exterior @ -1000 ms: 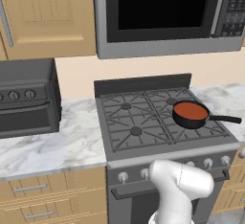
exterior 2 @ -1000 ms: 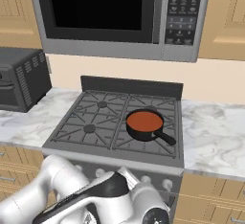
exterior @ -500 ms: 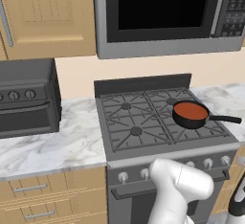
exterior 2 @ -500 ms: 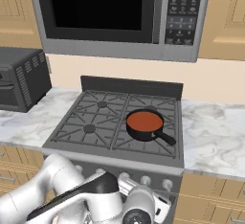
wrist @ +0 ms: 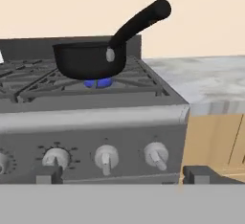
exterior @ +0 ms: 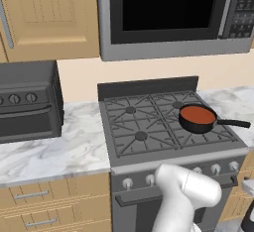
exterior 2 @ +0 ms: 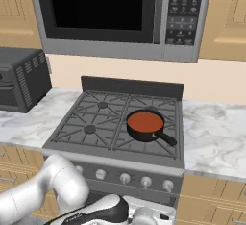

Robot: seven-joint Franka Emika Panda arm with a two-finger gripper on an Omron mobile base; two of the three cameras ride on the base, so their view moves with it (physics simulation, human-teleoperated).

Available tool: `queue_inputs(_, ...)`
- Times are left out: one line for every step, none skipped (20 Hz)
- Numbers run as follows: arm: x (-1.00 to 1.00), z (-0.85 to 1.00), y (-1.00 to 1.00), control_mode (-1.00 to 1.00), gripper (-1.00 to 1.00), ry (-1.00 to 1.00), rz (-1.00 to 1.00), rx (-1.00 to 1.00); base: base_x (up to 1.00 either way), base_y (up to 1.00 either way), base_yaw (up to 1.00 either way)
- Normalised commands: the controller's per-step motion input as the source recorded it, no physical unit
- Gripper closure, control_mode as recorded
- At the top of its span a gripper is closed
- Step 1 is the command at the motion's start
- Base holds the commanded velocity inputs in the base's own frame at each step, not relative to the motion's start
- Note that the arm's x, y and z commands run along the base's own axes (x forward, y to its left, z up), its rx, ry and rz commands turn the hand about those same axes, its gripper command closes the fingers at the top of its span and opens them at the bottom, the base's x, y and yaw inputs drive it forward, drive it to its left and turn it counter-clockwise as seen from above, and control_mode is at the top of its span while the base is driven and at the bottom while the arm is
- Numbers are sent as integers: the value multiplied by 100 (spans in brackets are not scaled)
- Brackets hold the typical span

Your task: Wait until the marinara sauce is simmered to a deep red color and then turn off the stove.

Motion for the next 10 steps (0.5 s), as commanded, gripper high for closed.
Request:
queue_inputs(0,-11,-39,-100,-100,-16,17,-22,0,0,0)
queue_inputs(0,-10,-35,-100,-100,-14,16,-23,0,0,0)
queue_inputs(0,-7,-28,-100,-100,-12,15,-24,0,0,0)
queue_inputs(0,-7,-23,-100,-100,-11,13,-26,0,0,0)
queue_inputs(0,-11,-16,-100,-100,-8,12,-28,0,0,0)
queue_inputs(0,-10,-21,-100,-100,-8,12,-28,0,0,0)
queue_inputs(1,-7,-29,-100,-100,-5,13,-26,0,0,0)
queue_inputs(0,-7,-31,-100,-100,-6,14,-25,0,0,0)
queue_inputs(0,-11,-24,-100,-100,-4,14,-25,0,0,0)
queue_inputs(0,-13,-17,-100,-100,-2,12,-26,0,0,0)
